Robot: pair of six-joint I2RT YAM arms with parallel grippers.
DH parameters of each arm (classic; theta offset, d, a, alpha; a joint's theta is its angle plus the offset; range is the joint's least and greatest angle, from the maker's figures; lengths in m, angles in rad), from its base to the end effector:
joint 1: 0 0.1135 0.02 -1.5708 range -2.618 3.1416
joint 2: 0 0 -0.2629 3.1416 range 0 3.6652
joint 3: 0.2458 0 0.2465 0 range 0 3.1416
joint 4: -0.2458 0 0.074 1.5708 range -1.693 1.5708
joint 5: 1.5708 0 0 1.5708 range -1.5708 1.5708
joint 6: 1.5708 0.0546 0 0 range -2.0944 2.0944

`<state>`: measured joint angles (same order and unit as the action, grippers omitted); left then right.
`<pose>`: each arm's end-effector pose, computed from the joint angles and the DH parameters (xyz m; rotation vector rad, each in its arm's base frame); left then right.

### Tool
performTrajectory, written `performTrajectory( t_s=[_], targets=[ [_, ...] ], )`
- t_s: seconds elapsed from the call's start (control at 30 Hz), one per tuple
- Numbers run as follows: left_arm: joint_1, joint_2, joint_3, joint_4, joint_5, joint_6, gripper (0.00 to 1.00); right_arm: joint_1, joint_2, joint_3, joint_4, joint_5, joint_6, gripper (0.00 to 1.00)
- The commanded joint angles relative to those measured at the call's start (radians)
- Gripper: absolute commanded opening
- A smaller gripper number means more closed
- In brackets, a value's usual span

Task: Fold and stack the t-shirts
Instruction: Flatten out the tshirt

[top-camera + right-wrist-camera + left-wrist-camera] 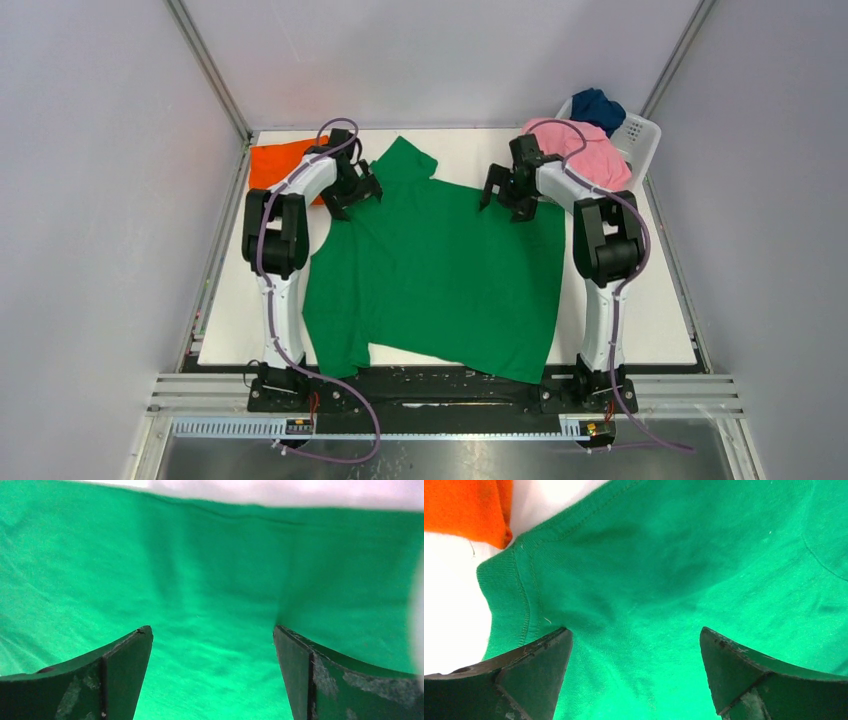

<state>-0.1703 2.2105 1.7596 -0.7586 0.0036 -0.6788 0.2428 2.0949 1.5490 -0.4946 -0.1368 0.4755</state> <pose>0.4570 -0.0788 0.1539 -0.7048 2.7159 -0.2157 0.4368 0.1159 0.1577 0.2597 2.6484 0.4246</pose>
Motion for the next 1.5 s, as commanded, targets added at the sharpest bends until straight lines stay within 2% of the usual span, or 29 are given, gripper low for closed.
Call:
performTrajectory(
  t_s=[0.0, 0.13, 0.27, 0.47, 0.63, 0.77, 0.9, 1.1, 1.33, 1.47],
  targets=[
    [0.030, 0.019, -0.012, 0.062, 0.073, -0.013, 0.99, -0.004, 0.112, 0.185, -0.116, -0.041, -0.036, 1.00],
    [0.040, -0.025, -0.043, 0.070, 0.047, -0.022, 0.99, -0.004, 0.204, 0.348, -0.226, -0.010, -0.072, 0.99],
    [0.048, -0.090, -0.103, 0.064, -0.029, -0.011, 0.99, -0.007, 0.194, 0.359, -0.223, 0.047, -0.099, 1.00],
    [0.067, -0.190, -0.250, 0.111, -0.038, -0.008, 0.99, -0.104, 0.099, 0.225, -0.182, 0.038, -0.054, 0.99],
    [0.071, -0.234, -0.301, 0.122, -0.048, -0.003, 0.99, -0.225, -0.037, 0.062, -0.138, 0.058, -0.030, 0.99],
    [0.071, -0.263, -0.329, 0.139, -0.035, -0.005, 0.99, -0.273, -0.115, -0.021, -0.110, 0.040, -0.044, 0.99],
    [0.071, -0.290, -0.325, 0.143, -0.011, -0.009, 0.99, -0.261, -0.188, -0.073, -0.092, -0.020, -0.080, 0.99],
    [0.049, -0.394, -0.367, 0.172, -0.008, -0.008, 0.99, -0.175, -0.310, -0.218, -0.074, 0.054, -0.103, 1.00],
    [0.004, -0.493, -0.477, 0.206, 0.052, 0.004, 0.99, -0.096, -0.321, -0.318, -0.106, 0.115, -0.094, 1.00],
    [-0.065, -0.479, -0.498, 0.243, 0.118, 0.013, 0.99, -0.063, -0.279, -0.326, -0.121, 0.122, -0.072, 0.99]
  ],
)
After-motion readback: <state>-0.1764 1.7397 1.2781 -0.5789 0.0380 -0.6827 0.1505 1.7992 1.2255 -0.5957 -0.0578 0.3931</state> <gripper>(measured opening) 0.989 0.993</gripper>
